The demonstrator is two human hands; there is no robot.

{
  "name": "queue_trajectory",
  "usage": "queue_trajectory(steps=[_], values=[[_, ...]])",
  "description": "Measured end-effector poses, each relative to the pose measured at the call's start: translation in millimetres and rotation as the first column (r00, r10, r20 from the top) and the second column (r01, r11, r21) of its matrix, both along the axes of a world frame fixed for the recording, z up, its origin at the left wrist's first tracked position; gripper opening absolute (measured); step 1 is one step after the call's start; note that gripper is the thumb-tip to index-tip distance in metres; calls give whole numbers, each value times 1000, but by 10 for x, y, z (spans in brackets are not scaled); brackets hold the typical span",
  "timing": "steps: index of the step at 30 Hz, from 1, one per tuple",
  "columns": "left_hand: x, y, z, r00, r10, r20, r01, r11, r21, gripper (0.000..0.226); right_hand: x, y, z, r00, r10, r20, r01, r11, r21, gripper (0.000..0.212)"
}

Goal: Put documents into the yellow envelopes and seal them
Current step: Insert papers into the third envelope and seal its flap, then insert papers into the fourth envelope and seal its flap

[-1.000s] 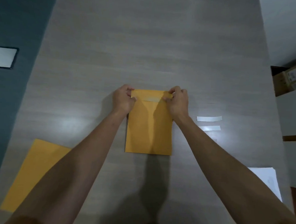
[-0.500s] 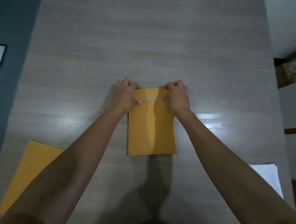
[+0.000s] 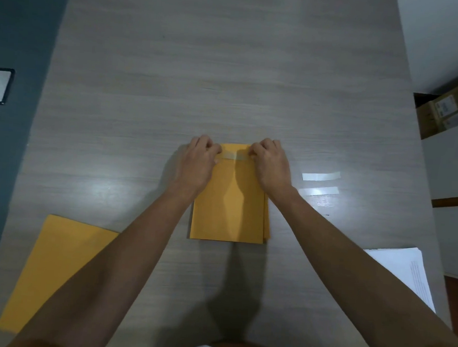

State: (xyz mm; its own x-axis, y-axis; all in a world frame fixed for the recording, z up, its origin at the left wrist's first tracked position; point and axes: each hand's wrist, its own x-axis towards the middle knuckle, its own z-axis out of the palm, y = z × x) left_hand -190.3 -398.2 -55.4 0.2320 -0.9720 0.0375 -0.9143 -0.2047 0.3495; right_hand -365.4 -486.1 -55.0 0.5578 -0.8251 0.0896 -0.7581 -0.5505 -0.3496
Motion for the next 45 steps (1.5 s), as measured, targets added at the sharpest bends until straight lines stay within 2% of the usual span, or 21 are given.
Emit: queue_trajectory(steps=[2,3,6,9,12,16,21,26,31,35,38,41,43,44,45], values=[[-65,99,-40,1000,5,20,-5,1000,-25,29,-35,94,-42,999,31,-15,-31,999,-16,13],[-92,142,-50,1000,4,23,-5,1000,3,40,-59,127,-55,999,49,-21,-49,999,-20,11],[-177,251,-52,999,-23,41,15,984,175,93,-136,169,-81,991,119,-64,-121,992,-30,23],[-210,292,-46,997,-28,78,8,968,249,110,-156,175,-114,982,152,-114,-162,983,-83,27],[-205,298,-50,991,-31,128,-2,969,245,110,-154,184,-120,972,176,-159,-193,976,-100,29],[-202,313,-33,993,-19,119,-11,968,249,106,-129,196,-85,975,158,-155,-169,984,-61,30],[-94,260,36,995,42,-85,-20,969,248,92,13,240,72,978,72,-198,-66,997,37,28],[-168,524,158,966,163,-200,-152,986,70,71,67,445,234,973,1,-233,12,998,55,32],[-200,1107,203,967,209,-145,-198,977,84,61,77,971,265,981,72,-181,-58,995,82,37],[-165,1602,268,931,339,-137,-325,938,117,62,119,1449,251,973,157,-170,-144,986,89,38],[-29,2002,266,879,472,-72,-465,880,97,65,155,1748,238,964,217,-155,-204,974,97,39],[131,2408,216,732,679,-51,-670,731,131,71,146,1985,224,957,259,-130,-248,964,94,37],[205,2662,173,596,802,-40,-774,587,239,74,113,2125,229,963,259,-77,-250,963,102,34],[220,2777,146,557,830,-23,-787,536,305,73,85,2184,227,966,253,-50,-247,964,101,33],[218,2893,106,557,830,-2,-776,521,356,69,45,2241,223,968,249,-33,-246,965,93,31]])
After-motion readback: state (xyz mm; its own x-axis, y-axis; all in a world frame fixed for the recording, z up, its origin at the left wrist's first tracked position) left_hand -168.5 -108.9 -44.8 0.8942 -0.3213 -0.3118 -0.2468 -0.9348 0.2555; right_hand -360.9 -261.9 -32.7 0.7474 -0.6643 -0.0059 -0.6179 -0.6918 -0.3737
